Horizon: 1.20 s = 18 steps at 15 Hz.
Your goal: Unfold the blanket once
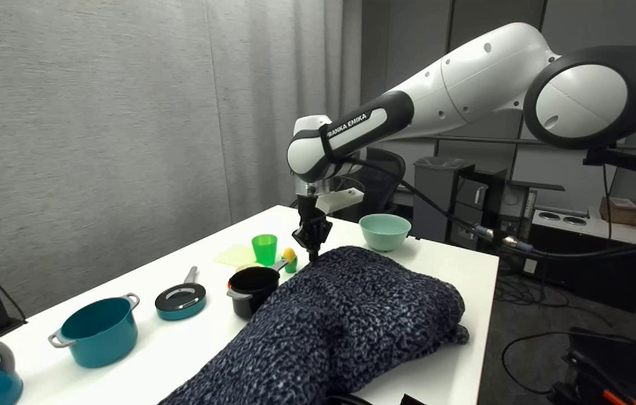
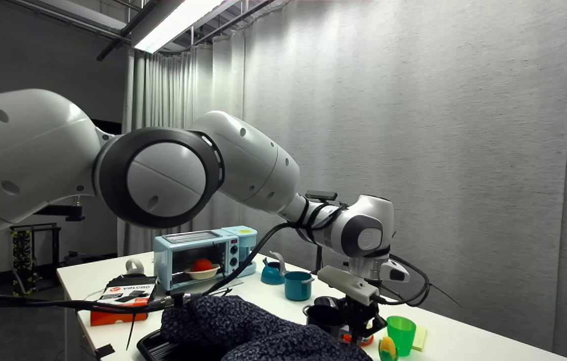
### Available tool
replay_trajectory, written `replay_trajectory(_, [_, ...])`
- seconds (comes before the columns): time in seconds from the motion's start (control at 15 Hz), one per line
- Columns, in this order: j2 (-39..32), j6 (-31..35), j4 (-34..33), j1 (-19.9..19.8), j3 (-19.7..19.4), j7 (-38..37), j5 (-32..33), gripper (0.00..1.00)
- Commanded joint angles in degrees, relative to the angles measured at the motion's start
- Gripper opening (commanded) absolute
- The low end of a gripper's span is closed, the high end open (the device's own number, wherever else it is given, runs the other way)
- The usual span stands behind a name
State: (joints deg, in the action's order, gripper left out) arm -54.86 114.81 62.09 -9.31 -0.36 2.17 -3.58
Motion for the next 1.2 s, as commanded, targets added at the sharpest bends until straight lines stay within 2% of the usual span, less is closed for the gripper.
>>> replay_trajectory(0.0, [0.10,-0.18,-0.10,-0.05,-0.21,-0.10,-0.76,0.28])
replay_trajectory(0.4, [1.90,-2.69,1.00,0.33,0.27,0.03,-0.93,0.71])
replay_trajectory(0.6, [4.89,-6.79,2.71,0.00,3.40,0.86,-4.59,0.95])
replay_trajectory(0.67, [5.61,-7.87,3.14,-0.07,4.58,0.82,-6.51,0.99])
replay_trajectory(0.87, [7.10,-12.41,5.12,1.30,7.23,-1.37,-11.91,1.00])
replay_trajectory(1.07, [7.85,-13.08,8.13,4.50,6.87,-6.15,-13.45,1.00])
replay_trajectory(1.13, [7.73,-11.68,9.27,5.87,6.48,-9.87,-14.33,1.00])
